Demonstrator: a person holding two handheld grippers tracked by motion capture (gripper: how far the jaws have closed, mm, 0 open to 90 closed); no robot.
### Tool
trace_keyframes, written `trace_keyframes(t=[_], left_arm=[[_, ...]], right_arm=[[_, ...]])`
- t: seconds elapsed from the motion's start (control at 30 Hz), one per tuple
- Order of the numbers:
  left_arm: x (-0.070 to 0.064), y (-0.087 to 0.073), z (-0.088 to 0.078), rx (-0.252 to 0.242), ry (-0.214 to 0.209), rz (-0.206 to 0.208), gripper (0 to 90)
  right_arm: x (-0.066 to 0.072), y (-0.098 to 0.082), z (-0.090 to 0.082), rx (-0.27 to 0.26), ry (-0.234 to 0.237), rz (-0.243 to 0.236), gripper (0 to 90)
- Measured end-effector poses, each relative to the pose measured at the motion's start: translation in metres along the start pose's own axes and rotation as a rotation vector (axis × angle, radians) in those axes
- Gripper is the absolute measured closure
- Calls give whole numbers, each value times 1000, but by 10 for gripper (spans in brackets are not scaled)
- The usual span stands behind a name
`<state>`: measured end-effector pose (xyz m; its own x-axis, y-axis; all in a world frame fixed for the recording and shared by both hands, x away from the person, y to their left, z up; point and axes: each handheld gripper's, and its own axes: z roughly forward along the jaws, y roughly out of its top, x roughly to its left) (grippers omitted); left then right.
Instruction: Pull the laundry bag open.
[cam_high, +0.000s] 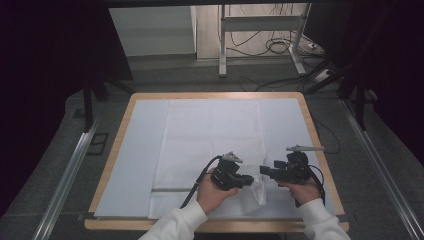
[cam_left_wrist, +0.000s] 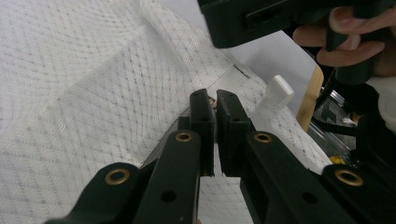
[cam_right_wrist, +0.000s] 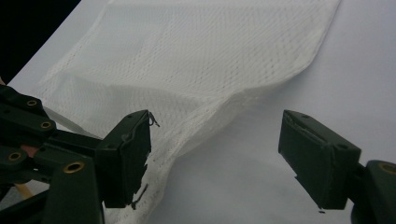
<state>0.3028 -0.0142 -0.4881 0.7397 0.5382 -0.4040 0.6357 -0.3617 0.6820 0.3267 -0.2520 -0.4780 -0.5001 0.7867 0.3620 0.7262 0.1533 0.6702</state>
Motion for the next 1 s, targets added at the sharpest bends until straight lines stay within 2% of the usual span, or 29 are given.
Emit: trace_keyframes(t=[0.47,0.73,0.93,1.0], left_arm=[[-3,-1,1,-4,-1,3,870],[-4,-1,4,5,-4,12,870],[-5,-1,5,6,-3,10,870],[-6,-1,6,7,-4,12,870]], right_arm=[[2,-1,17,58,48,72,282],[5,-2,28,85,64,84,309],[5,-1,36,107,86,101,404],[4,-1,39,123,119,113,457]])
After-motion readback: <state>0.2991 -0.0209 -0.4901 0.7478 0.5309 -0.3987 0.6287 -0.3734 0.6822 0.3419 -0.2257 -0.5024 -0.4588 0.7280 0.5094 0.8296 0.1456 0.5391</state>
